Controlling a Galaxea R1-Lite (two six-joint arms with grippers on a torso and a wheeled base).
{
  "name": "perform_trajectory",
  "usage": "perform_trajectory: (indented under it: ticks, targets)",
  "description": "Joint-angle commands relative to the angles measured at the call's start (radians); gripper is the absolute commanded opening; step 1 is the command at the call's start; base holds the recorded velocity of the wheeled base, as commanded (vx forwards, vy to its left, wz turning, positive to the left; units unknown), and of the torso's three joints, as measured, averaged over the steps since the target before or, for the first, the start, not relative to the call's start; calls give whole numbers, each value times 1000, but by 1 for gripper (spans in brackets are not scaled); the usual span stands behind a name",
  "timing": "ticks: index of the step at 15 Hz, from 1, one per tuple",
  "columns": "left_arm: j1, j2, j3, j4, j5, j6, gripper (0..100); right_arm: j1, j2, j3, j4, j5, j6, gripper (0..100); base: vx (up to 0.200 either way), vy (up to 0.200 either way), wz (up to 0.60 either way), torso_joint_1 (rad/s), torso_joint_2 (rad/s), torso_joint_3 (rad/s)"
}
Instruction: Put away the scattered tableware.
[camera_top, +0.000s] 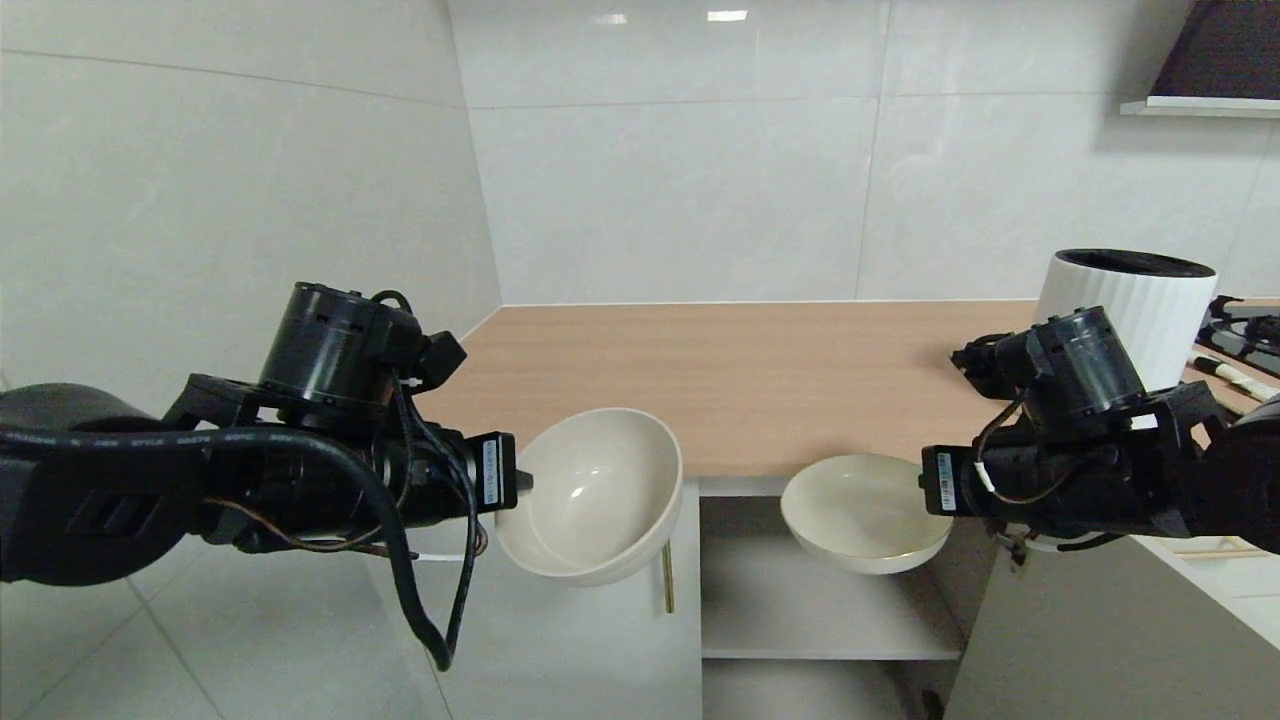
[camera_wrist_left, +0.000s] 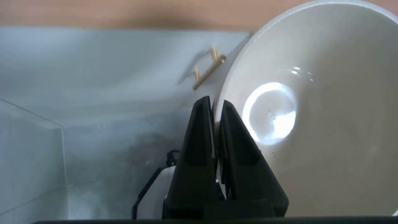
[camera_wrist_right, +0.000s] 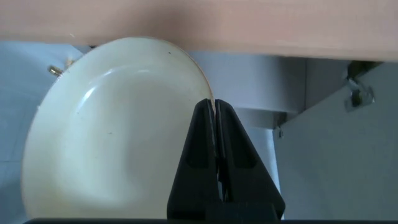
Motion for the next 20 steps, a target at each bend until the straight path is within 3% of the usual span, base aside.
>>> perform_trajectory:
  ticks: [1,20]
  targets:
    - [-6,25,0,0,0,-1,0,1,6,1,-1,0,0,0,-200,0,0,-12,-2,-2]
    - [-8,65,-6,-3,5,-1,0,1,50,-2,-4,-6,-1,0,0,0,0,-12,30,17]
